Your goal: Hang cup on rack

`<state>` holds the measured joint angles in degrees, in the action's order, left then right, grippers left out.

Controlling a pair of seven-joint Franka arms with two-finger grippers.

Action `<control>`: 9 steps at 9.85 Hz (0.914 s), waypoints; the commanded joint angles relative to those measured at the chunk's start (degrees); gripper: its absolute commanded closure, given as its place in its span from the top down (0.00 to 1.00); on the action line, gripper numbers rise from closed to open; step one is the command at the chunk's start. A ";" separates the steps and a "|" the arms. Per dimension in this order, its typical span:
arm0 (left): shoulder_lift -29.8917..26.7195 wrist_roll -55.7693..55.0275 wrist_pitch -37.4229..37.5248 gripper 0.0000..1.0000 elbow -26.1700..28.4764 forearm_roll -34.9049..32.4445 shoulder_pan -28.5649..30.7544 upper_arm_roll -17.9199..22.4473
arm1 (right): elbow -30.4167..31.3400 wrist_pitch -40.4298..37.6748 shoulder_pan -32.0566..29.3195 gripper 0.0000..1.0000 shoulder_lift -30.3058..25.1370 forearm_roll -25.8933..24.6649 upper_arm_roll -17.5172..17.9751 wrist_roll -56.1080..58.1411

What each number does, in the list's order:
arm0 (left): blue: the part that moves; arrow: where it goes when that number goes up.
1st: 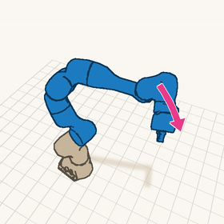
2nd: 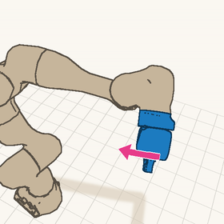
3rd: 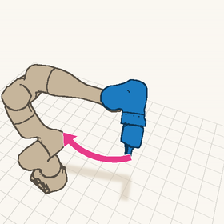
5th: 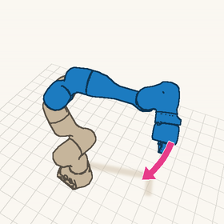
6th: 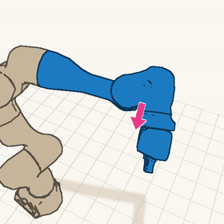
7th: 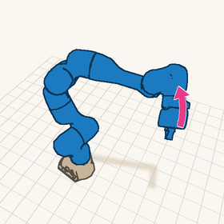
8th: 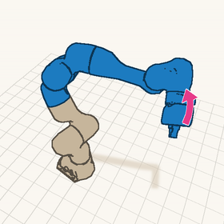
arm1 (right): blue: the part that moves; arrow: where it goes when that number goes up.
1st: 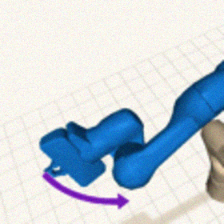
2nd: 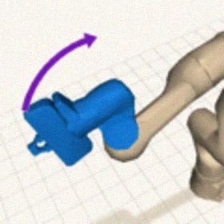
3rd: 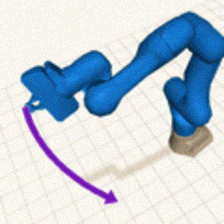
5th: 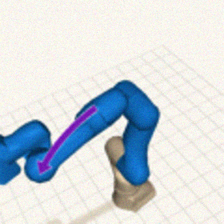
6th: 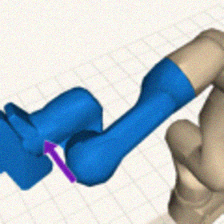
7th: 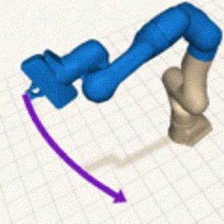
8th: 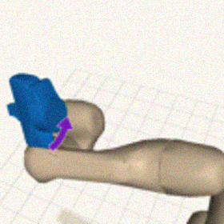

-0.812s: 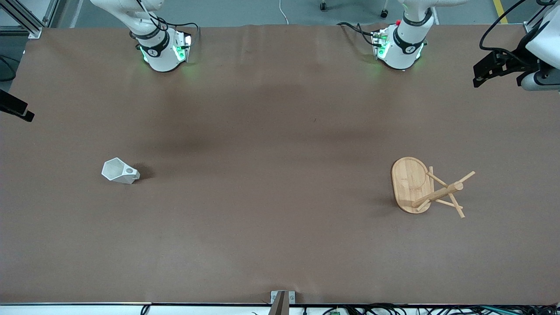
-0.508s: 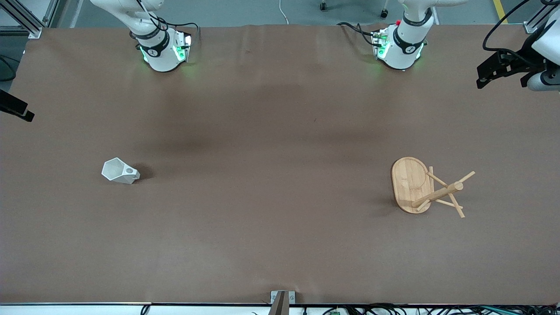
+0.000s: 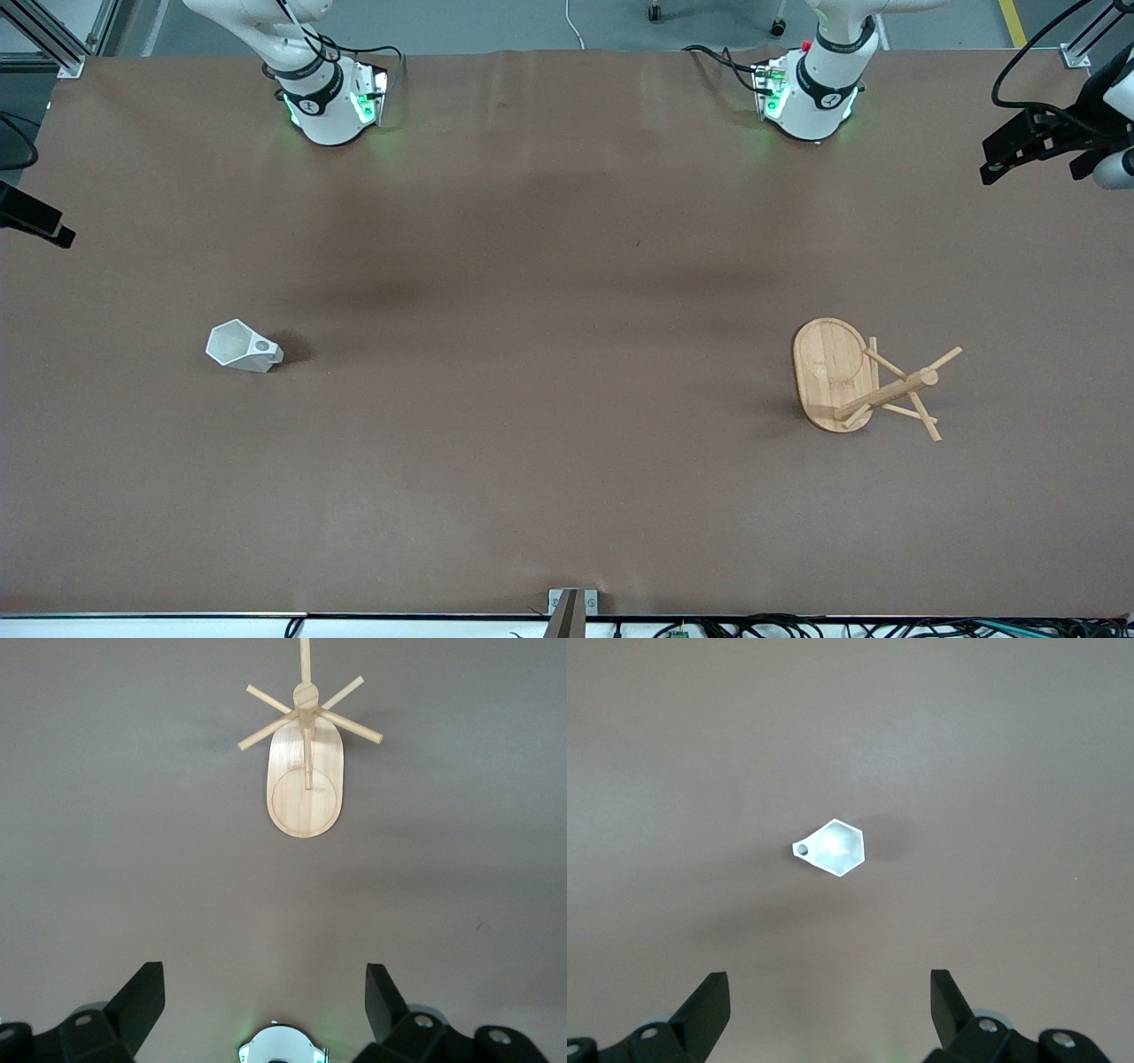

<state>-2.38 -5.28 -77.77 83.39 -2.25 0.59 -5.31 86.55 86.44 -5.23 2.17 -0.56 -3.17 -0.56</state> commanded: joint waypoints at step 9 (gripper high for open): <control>1.15 0.54 2.00 1.00 0.37 -0.82 0.20 0.30 | 40.45 54.01 -2.16 0.97 10.46 -0.76 -2.19 4.43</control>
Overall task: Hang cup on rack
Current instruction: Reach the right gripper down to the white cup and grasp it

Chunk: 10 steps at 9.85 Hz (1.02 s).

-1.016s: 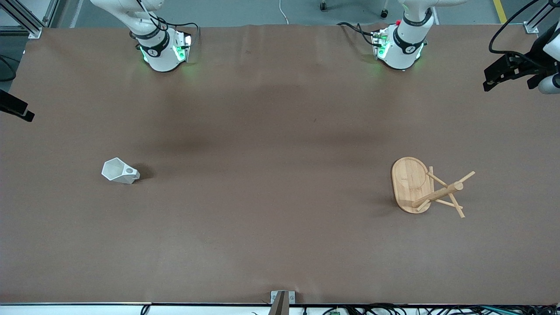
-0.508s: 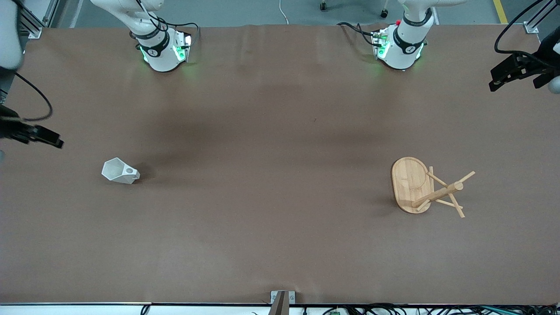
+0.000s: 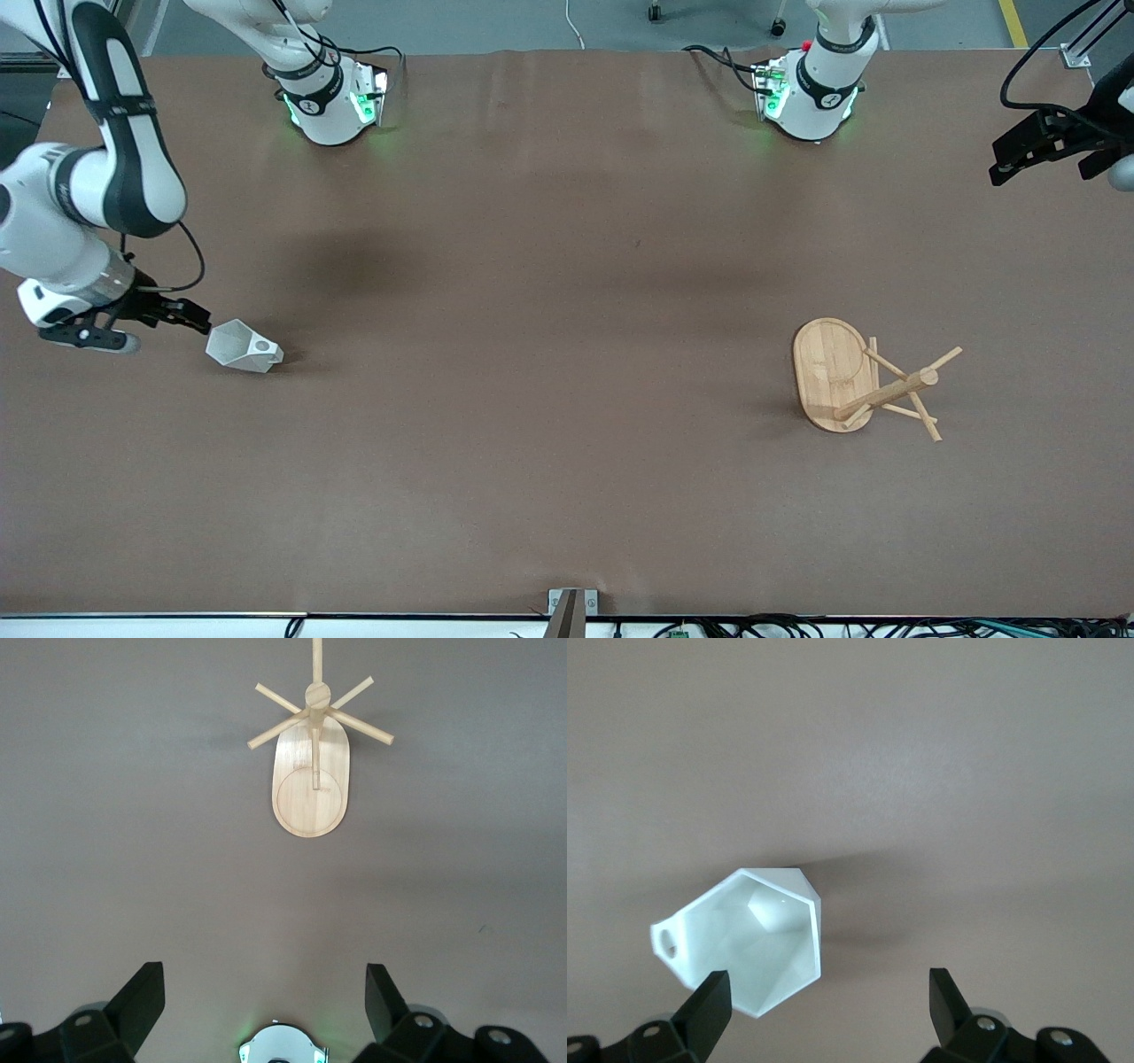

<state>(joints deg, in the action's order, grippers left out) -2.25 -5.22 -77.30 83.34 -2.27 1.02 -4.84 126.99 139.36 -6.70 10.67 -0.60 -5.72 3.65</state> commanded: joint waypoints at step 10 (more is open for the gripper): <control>6.99 1.08 -3.80 1.00 0.24 -0.11 -3.13 -0.87 | -0.52 7.24 -0.77 0.35 8.22 -0.54 0.71 -0.40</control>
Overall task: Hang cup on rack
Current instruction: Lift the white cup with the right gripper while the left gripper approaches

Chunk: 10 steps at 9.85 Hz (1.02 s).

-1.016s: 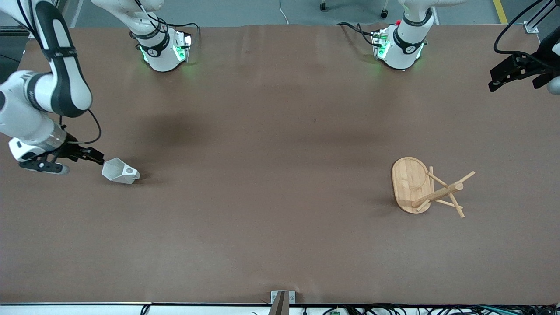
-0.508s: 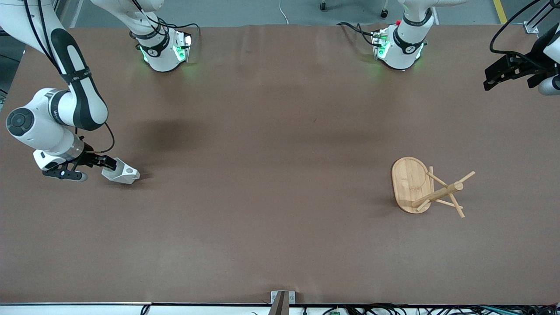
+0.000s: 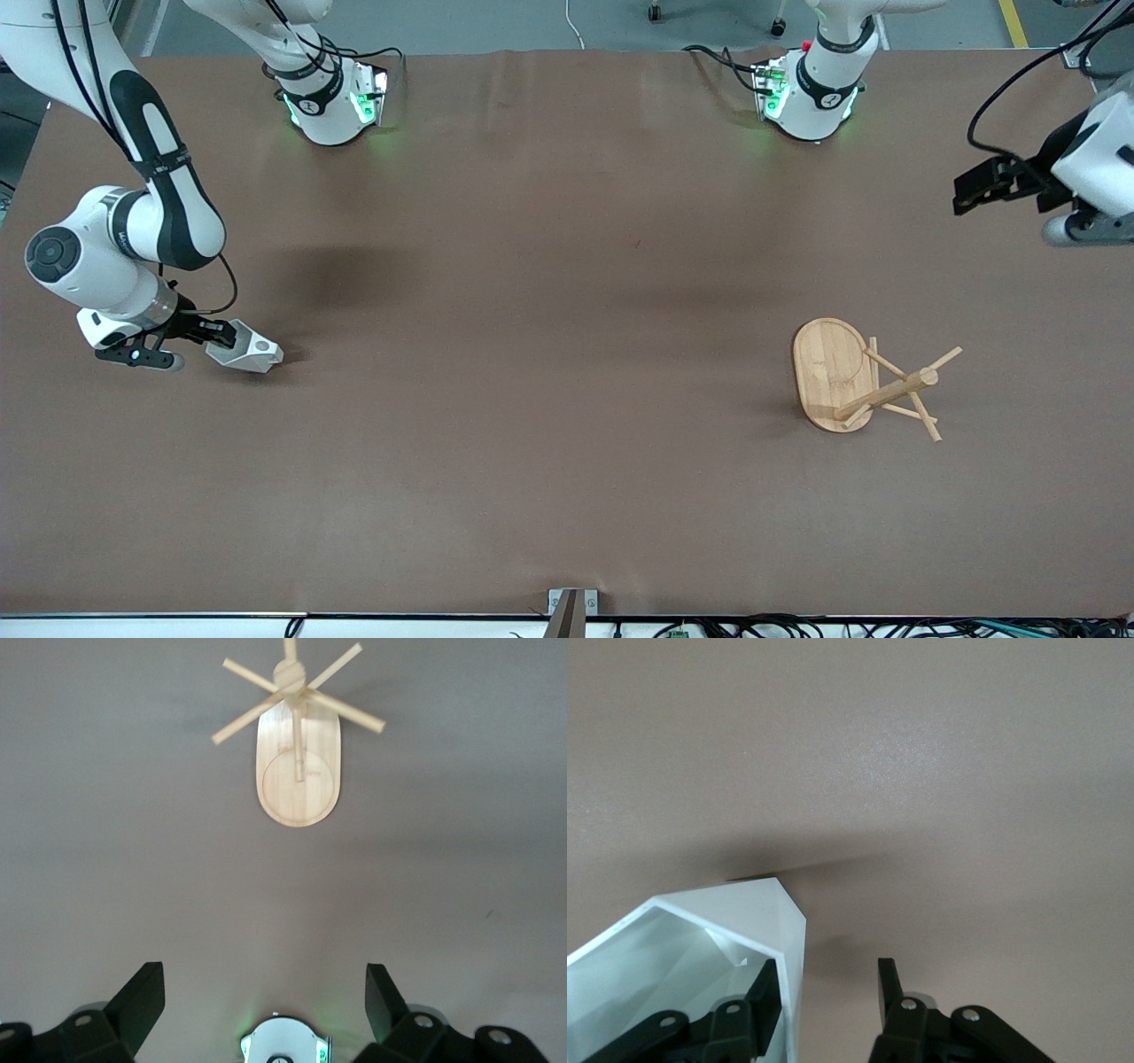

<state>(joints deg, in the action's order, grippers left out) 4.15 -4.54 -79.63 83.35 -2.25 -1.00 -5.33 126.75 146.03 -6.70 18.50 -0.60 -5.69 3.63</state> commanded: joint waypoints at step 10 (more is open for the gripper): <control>4.19 4.08 -11.85 1.00 -0.82 4.07 -15.43 -4.34 | -22.80 -38.02 0.90 0.03 -0.75 7.34 3.30 0.15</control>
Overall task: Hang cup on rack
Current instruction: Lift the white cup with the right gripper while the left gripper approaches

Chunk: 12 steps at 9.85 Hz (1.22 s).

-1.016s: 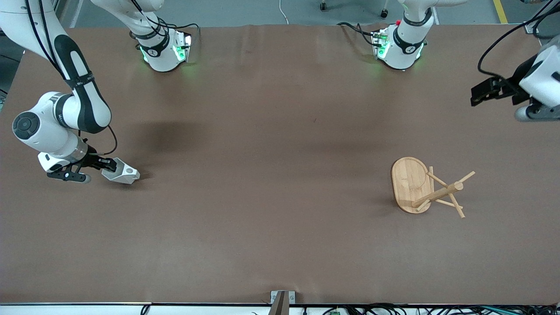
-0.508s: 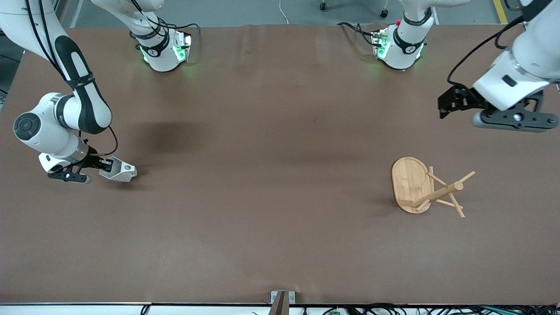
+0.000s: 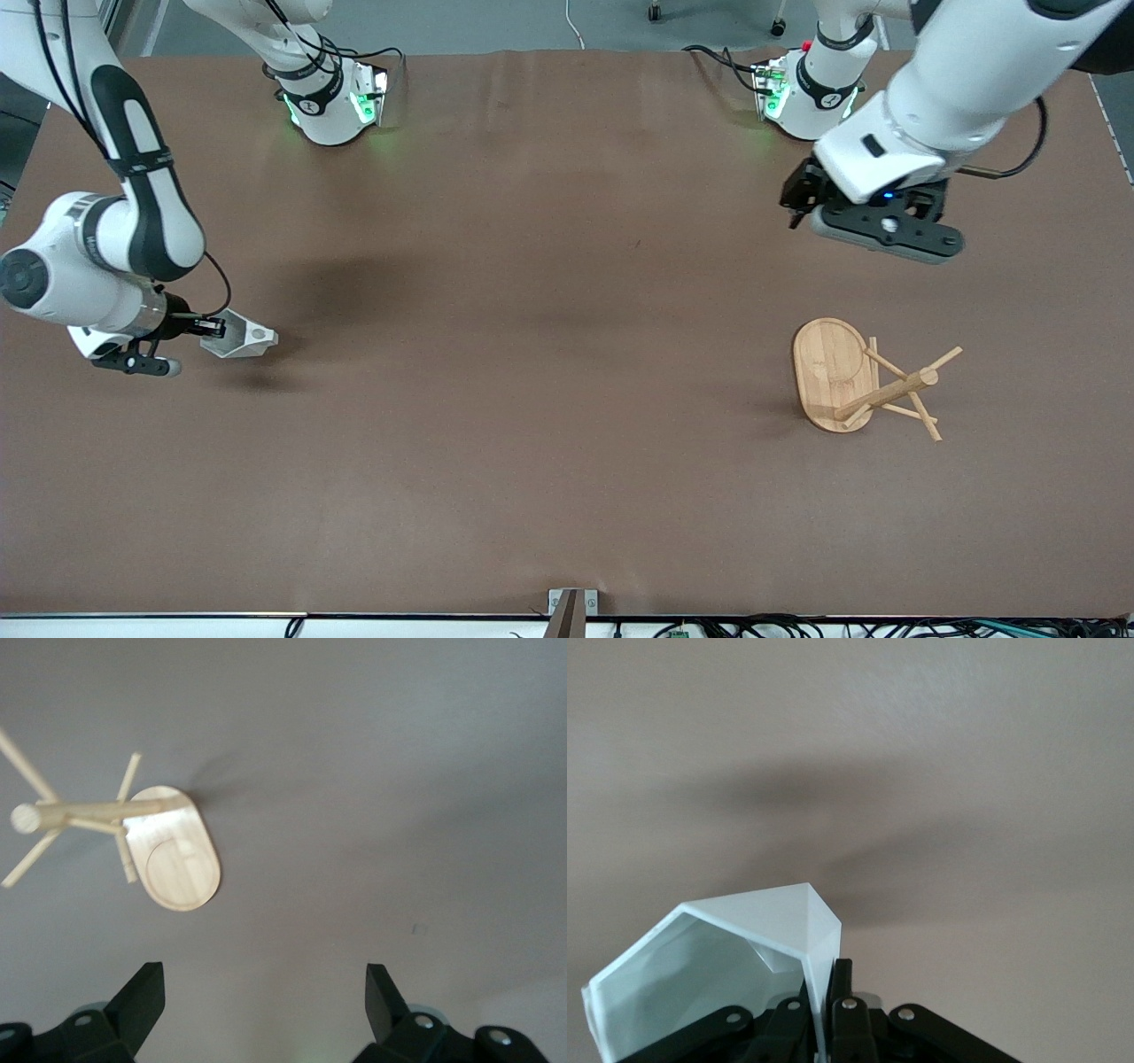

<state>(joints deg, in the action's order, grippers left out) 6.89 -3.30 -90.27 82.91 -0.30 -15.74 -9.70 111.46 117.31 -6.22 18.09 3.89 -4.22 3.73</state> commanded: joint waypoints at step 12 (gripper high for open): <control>10.41 12.24 -33.09 0.98 -1.08 8.38 -14.94 -8.58 | -5.29 -19.05 0.94 0.00 -3.15 53.85 20.64 11.03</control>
<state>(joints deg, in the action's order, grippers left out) 14.11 6.04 -120.11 81.58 9.14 -30.80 -18.17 103.87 97.77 -4.41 16.47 54.69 14.42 13.52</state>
